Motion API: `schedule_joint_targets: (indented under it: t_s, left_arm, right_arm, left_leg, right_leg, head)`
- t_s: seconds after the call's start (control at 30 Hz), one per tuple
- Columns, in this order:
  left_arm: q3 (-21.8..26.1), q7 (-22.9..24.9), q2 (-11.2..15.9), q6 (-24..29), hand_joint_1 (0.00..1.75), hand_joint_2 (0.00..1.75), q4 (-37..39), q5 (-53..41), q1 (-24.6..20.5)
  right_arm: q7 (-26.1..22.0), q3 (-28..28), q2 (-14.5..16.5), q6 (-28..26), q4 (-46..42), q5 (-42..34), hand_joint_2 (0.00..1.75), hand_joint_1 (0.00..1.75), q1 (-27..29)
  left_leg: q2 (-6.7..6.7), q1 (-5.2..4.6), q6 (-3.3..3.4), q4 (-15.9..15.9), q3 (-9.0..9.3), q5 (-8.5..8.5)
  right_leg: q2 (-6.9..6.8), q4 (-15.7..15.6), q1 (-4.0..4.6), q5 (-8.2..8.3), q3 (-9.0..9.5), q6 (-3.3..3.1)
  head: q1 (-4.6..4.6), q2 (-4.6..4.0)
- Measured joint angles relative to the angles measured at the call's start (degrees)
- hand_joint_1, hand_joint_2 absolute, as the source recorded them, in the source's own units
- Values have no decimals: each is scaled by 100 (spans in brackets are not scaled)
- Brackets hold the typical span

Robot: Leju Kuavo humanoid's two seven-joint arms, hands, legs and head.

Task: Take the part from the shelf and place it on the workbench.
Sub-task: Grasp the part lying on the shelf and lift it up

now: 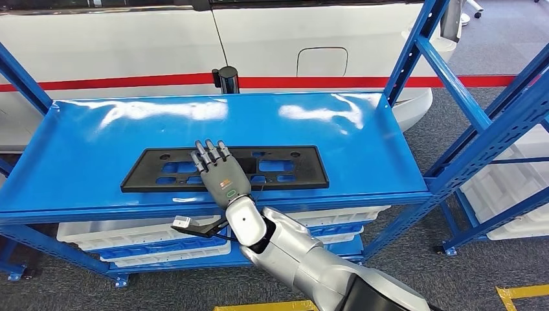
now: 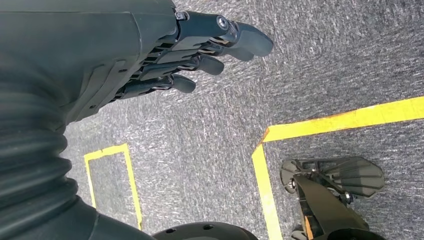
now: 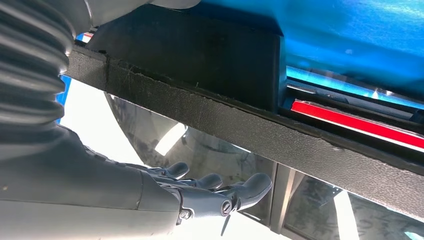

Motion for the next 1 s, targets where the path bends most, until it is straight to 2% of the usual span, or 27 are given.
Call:
schedule_joint_targets:
  t_s: [0.1, 0.17, 0.2, 0.3, 0.33, 0.4, 0.63, 1.0]
  left_arm:
    - [19, 0, 0, 1, 0, 175, 0, 1, 0]
    - [31, 2, 0, 3, 0, 175, 0, 3, 1]
    - [38, 4, 0, 6, 0, 175, 0, 5, 1]
    - [62, 9, 0, 14, 0, 175, 0, 14, 2]
    - [68, 9, 0, 15, 0, 175, 0, 16, 3]
    - [75, 9, 0, 16, 0, 175, 0, 25, 5]
    - [128, -5, 2, 15, 0, 175, 0, 46, 7]
    - [143, -28, 2, 14, 0, 175, 0, 14, 8]
  right_arm:
    - [4, 5, 1, 29, -2, -2, 175, 0, -4]
    - [24, 24, 3, 119, -8, -15, 175, 7, -14]
    - [40, 36, 6, 189, -13, -31, 175, 22, -23]
    - [75, 86, 13, 433, -26, -98, 175, 113, -50]
    - [81, 110, 13, 509, -29, -118, 175, 137, -54]
    - [85, 157, 13, 635, -34, -160, 175, 156, -55]
    - [73, 293, 9, 883, -54, -358, 175, 168, -54]
    - [133, 396, 6, 663, -56, -476, 175, 175, -55]
  left_leg:
    - [0, 0, 0, 0, 0, 0]
    - [0, 0, 0, 0, 0, 0]
    - [0, 0, 0, 0, 1, 0]
    - [0, 0, 0, 0, 2, 0]
    - [0, 0, 0, 0, 3, 0]
    - [0, 0, 0, 0, 4, 0]
    - [0, 0, -1, 0, 3, 1]
    - [0, 0, -1, 0, -4, 1]
  right_leg:
    - [0, 0, 0, 0, 0, 0]
    - [0, 0, 0, 0, 0, 0]
    - [0, 0, 0, 0, 0, 0]
    - [0, 0, 0, 0, 2, 0]
    - [0, 0, 0, 0, 3, 0]
    - [0, 0, 0, 0, 4, 0]
    - [0, 1, 0, 1, 2, -1]
    - [0, 2, 0, 1, -5, -1]
  head:
    - [0, 0]
    - [0, 0]
    - [0, 0]
    - [0, 0]
    - [0, 0]
    - [1, 0]
    - [1, 0]
    - [0, 0]
